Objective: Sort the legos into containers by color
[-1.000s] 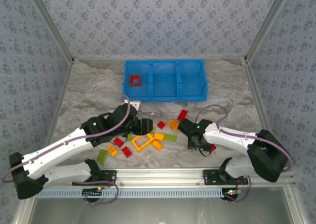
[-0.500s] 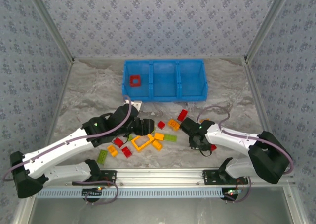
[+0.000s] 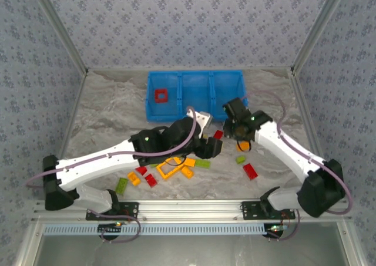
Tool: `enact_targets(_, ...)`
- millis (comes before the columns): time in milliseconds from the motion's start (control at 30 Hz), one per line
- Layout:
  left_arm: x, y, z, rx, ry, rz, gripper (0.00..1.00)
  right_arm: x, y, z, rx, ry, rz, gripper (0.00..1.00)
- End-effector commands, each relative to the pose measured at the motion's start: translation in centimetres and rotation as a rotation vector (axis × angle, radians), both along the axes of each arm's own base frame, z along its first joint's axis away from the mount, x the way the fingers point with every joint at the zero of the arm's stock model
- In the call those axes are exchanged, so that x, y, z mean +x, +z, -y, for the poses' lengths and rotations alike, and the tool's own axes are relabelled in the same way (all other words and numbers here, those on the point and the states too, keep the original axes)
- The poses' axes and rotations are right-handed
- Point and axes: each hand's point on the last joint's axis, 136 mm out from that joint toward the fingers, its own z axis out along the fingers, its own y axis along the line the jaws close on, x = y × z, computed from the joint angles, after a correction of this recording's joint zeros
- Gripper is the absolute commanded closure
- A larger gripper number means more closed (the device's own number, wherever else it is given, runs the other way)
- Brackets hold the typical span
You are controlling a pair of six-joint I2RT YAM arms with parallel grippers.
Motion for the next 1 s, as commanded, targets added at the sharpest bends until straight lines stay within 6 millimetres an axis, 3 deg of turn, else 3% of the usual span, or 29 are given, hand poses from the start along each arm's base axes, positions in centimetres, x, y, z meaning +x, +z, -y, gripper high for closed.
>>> enact_targets(0,3.3,3.2,0.3,0.023,0.090,0.109,0.31,5.4,2.0,-1.0,0.038,0.103,0.059,0.82)
enact_targets(67,5.0,3.4,1.1,0.061,0.121,0.117,0.32,8.9,2.2,-1.1,0.058,0.119,0.081,0.82)
enact_targets(200,7.5,2.7,3.5,0.128,0.146,0.148,0.32,15.1,0.7,-0.8,0.088,0.143,0.077,0.82)
enact_targets(367,10.2,1.9,5.6,0.178,0.188,0.186,0.32,20.5,-2.2,0.0,0.106,0.154,0.041,0.81)
enact_targets(400,10.7,2.5,6.1,0.167,0.193,0.192,0.32,21.3,-2.9,0.3,0.098,0.152,0.033,0.81)
enact_targets(567,11.5,1.9,7.5,0.168,0.186,0.186,0.32,24.0,-5.5,2.5,-0.028,0.081,-0.005,0.79)
enact_targets(667,11.6,1.4,7.6,0.172,0.182,0.177,0.33,24.1,-6.6,3.9,-0.135,0.038,-0.050,0.79)
enact_targets(767,11.5,1.1,7.3,0.175,0.193,0.171,0.33,24.0,-7.4,4.2,-0.183,0.025,-0.079,0.69)
enact_targets(867,11.4,1.0,6.5,0.175,0.211,0.165,0.33,23.9,-7.1,3.6,-0.188,0.034,-0.070,0.55)
enact_targets(967,11.1,0.5,5.0,0.188,0.241,0.144,0.33,23.8,-4.6,2.4,-0.189,0.063,-0.015,0.50)
